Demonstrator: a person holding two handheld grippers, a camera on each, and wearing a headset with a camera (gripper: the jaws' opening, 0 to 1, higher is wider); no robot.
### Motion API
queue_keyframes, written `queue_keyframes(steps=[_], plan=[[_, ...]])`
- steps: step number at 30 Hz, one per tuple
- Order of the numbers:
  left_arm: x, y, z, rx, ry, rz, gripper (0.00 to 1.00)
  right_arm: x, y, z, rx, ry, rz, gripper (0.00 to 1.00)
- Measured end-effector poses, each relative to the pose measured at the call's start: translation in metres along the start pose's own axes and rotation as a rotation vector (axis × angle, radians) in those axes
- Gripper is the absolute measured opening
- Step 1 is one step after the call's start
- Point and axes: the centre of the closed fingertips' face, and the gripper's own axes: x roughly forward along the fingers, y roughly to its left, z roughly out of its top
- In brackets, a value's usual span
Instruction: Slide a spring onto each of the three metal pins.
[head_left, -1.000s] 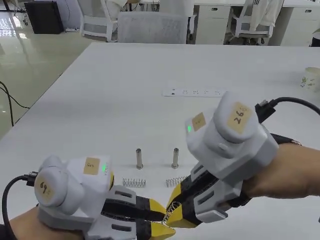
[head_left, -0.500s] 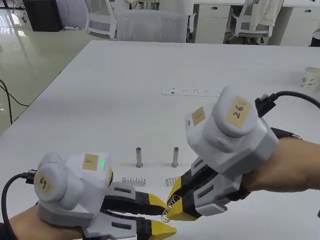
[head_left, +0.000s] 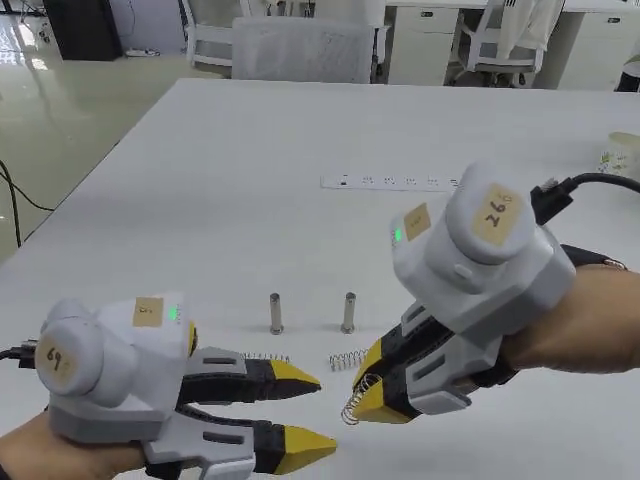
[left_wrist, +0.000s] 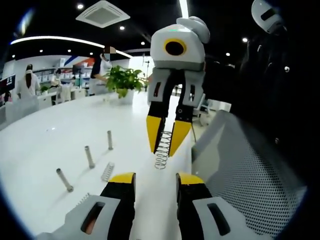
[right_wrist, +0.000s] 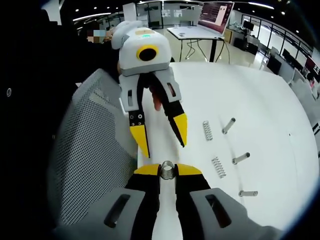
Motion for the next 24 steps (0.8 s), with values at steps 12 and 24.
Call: queue_keyframes(steps=[12,24], plan=[[-0.017,0.019,-0.001,-0.047,-0.050,0.120,0.41,-0.007,-0.010,-0.010,0.019,0.017,-0.024,0.08],[-0.031,0.029,-0.004,-0.078,-0.071,0.208,0.51,-0.010,-0.015,-0.019,0.031,0.037,-0.039,0.08]])
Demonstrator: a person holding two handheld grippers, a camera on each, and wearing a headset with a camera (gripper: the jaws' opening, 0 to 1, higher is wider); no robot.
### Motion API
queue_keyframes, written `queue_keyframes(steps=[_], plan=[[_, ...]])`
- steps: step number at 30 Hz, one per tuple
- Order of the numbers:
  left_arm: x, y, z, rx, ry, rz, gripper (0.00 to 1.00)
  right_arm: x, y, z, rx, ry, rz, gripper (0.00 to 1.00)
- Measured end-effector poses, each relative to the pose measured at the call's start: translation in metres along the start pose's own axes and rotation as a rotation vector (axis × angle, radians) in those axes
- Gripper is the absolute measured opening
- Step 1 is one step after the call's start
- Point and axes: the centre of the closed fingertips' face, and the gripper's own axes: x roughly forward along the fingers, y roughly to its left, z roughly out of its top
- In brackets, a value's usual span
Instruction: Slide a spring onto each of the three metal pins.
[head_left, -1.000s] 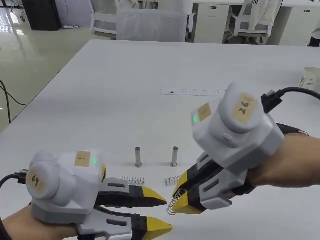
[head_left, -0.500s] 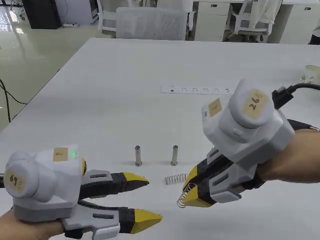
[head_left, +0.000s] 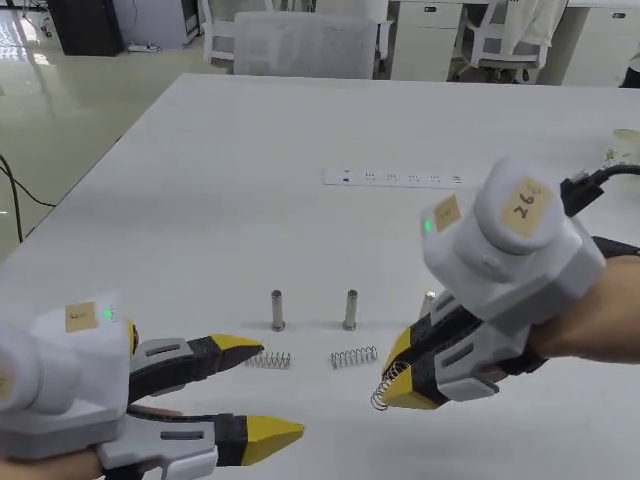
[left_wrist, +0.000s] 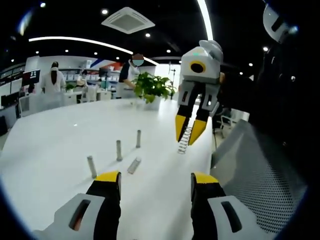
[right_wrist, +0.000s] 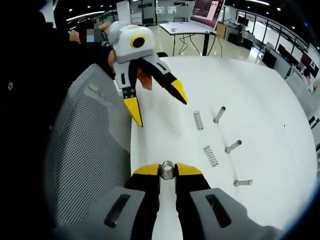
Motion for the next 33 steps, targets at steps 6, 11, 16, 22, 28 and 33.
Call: queue_keyframes(steps=[6,11,16,22,28,33], plan=[[-0.004,0.004,0.002,-0.009,-0.016,0.036,0.53,-0.008,-0.011,-0.005,0.016,0.000,-0.024,0.08],[-0.006,0.007,0.002,-0.012,-0.022,0.066,0.56,-0.016,-0.020,-0.008,0.026,0.000,-0.045,0.08],[-0.008,0.010,0.004,-0.017,-0.034,0.091,0.58,-0.026,-0.034,-0.010,0.037,0.001,-0.080,0.08],[-0.009,0.012,0.003,-0.019,-0.036,0.107,0.59,-0.036,-0.052,-0.012,0.050,0.003,-0.111,0.08],[-0.009,0.009,0.002,-0.020,-0.040,0.113,0.60,-0.042,-0.068,-0.017,0.064,0.016,-0.135,0.08],[-0.009,0.008,0.000,-0.011,-0.032,0.113,0.61,-0.045,-0.080,-0.021,0.072,0.035,-0.150,0.08]])
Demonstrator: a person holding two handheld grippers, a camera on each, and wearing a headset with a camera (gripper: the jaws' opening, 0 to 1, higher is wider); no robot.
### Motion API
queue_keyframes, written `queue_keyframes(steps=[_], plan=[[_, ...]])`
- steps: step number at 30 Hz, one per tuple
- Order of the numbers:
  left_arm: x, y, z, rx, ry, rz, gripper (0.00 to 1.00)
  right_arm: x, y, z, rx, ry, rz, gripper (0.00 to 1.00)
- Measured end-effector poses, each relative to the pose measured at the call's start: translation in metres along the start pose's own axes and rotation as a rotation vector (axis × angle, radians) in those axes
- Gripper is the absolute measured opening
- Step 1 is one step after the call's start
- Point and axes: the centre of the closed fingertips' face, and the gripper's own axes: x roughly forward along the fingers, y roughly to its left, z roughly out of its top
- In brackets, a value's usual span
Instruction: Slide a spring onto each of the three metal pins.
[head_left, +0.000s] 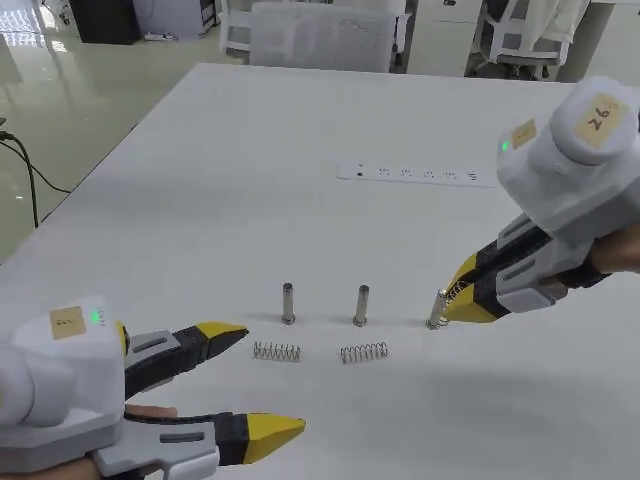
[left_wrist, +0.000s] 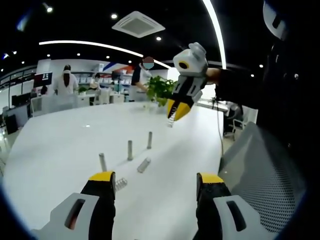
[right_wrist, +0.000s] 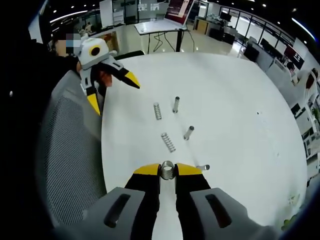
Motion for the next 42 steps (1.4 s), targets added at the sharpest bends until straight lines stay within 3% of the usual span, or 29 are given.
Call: queue_keyframes(steps=[10,19,30,42], plan=[[0.001,-0.003,0.000,0.005,0.000,-0.006,0.62,0.003,-0.033,-0.011,0.012,0.057,-0.051,0.08],[0.002,-0.004,-0.002,0.007,0.006,-0.010,0.61,0.017,-0.060,-0.017,0.045,0.077,-0.085,0.08],[0.002,-0.004,-0.004,0.003,0.006,-0.010,0.61,0.034,-0.069,-0.025,0.079,0.103,-0.076,0.08],[0.002,-0.003,-0.005,0.002,0.009,-0.011,0.60,0.039,-0.070,-0.029,0.084,0.122,-0.065,0.08]])
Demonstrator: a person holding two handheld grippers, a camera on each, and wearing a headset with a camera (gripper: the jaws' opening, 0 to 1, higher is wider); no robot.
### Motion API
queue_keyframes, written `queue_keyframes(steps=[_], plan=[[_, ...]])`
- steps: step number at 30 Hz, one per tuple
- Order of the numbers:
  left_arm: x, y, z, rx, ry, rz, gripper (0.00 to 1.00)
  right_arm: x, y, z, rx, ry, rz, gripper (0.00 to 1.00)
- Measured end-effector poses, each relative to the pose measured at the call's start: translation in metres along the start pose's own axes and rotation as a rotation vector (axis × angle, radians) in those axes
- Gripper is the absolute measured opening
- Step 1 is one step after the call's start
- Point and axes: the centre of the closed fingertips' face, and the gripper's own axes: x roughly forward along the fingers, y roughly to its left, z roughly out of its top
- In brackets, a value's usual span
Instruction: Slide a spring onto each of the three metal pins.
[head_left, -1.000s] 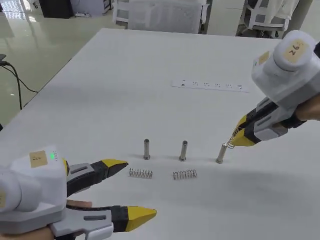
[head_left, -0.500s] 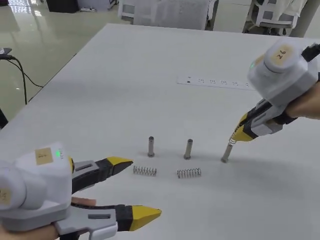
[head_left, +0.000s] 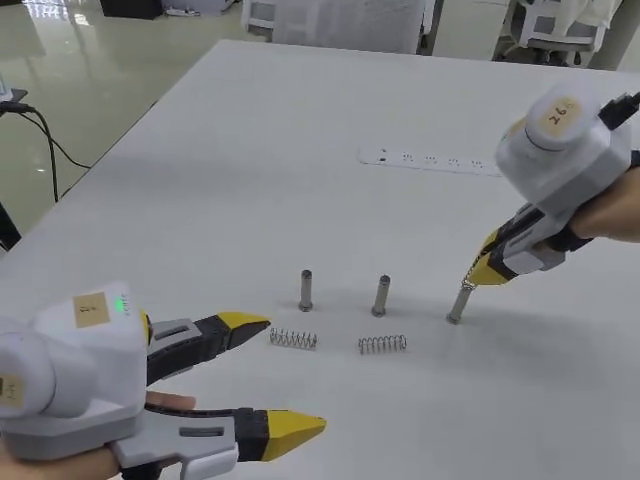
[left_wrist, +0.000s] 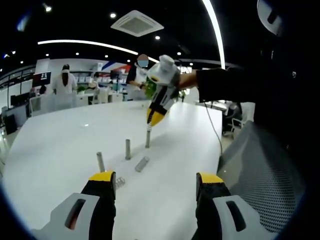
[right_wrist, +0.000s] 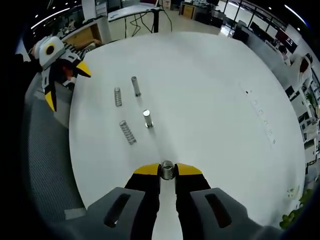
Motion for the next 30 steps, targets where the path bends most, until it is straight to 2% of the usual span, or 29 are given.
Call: queue_keyframes(steps=[15,30], plan=[[-0.001,0.001,0.000,-0.004,0.001,0.005,0.60,0.018,0.001,-0.005,-0.002,0.033,0.014,0.08],[-0.001,0.001,-0.001,-0.005,0.007,0.003,0.59,0.037,0.000,-0.012,0.034,0.048,0.016,0.08]])
